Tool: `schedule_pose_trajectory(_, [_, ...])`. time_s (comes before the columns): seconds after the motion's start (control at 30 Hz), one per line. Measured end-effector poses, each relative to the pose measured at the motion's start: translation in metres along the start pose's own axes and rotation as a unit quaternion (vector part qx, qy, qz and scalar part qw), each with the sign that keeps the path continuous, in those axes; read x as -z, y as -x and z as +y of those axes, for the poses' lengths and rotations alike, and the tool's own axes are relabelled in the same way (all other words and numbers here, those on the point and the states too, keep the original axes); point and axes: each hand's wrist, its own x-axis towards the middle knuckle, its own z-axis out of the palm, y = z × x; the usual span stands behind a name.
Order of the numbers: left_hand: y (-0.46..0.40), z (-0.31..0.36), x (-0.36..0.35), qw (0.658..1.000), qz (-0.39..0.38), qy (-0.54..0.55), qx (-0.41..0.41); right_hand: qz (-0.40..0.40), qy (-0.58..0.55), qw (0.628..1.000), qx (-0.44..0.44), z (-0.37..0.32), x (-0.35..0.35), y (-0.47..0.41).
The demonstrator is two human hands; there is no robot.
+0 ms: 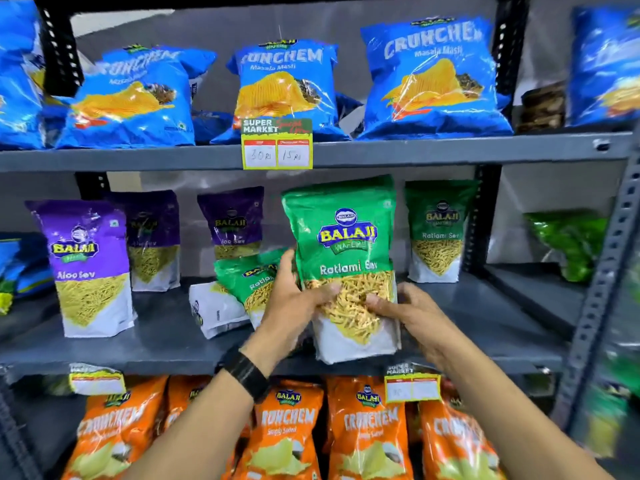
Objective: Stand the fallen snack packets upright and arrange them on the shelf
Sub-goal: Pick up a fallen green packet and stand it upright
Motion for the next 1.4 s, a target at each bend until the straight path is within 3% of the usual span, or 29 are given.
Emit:
schedule_pose_trajectory(0.1, [0.016, 0.004, 0.013, 0.999, -0.030, 0.039, 0.005, 0.006, -0.038, 0.999, 0.025, 0.003, -0.010, 0.024])
schedule_pose_trajectory(0.37, [0.074, 0.000, 0.053, 0.993, -0.113, 0.013, 0.028, 0.052, -0.088, 0.993, 0.061, 0.026, -0.044, 0.071])
schedule_pose_trajectory(0.67, [0.073, -0.003, 0.044, 0.995, -0.098, -0.011, 0.022, 0.041, -0.095, 0.993, 0.055, 0.032, -0.037, 0.069])
schedule_pose_trajectory(0.93, [-0.011, -0.030, -0.045, 0.994, -0.087, -0.064, 0.011, 0.047, -0.026, 0.996, 0.078, 0.010, 0.049, 0.000])
schedule_pose_trajectory(1.17, [-0.084, -0.064, -0.148, 0.989, -0.088, -0.116, 0.042, 0.127, 0.027, 0.989, 0.072, 0.029, 0.141, -0.076])
schedule_pose_trajectory(1.4, [-0.117, -0.119, -0.173, 0.981, -0.089, -0.169, 0.039, 0.181, 0.067, 0.980, 0.051, 0.056, 0.173, -0.100])
